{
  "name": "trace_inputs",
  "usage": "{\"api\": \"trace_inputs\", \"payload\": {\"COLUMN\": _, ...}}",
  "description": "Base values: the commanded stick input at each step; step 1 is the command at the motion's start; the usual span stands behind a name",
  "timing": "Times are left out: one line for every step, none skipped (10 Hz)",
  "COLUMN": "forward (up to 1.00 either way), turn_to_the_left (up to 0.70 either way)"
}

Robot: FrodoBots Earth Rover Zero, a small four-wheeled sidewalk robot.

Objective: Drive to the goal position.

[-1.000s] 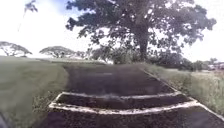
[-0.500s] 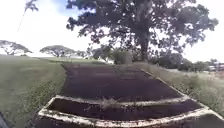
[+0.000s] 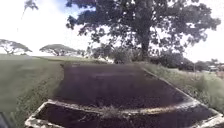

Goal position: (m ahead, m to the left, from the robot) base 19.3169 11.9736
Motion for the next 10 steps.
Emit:
{"api": "trace_inputs", "payload": {"forward": 0.50, "turn_to_the_left": 0.00}}
{"api": "trace_inputs", "payload": {"forward": 0.50, "turn_to_the_left": 0.00}}
{"api": "trace_inputs", "payload": {"forward": 0.50, "turn_to_the_left": 0.00}}
{"api": "trace_inputs", "payload": {"forward": 0.50, "turn_to_the_left": 0.00}}
{"api": "trace_inputs", "payload": {"forward": 0.50, "turn_to_the_left": 0.00}}
{"api": "trace_inputs", "payload": {"forward": 0.50, "turn_to_the_left": 0.00}}
{"api": "trace_inputs", "payload": {"forward": 0.50, "turn_to_the_left": 0.00}}
{"api": "trace_inputs", "payload": {"forward": 0.50, "turn_to_the_left": 0.00}}
{"api": "trace_inputs", "payload": {"forward": 0.50, "turn_to_the_left": 0.00}}
{"api": "trace_inputs", "payload": {"forward": 0.50, "turn_to_the_left": 0.00}}
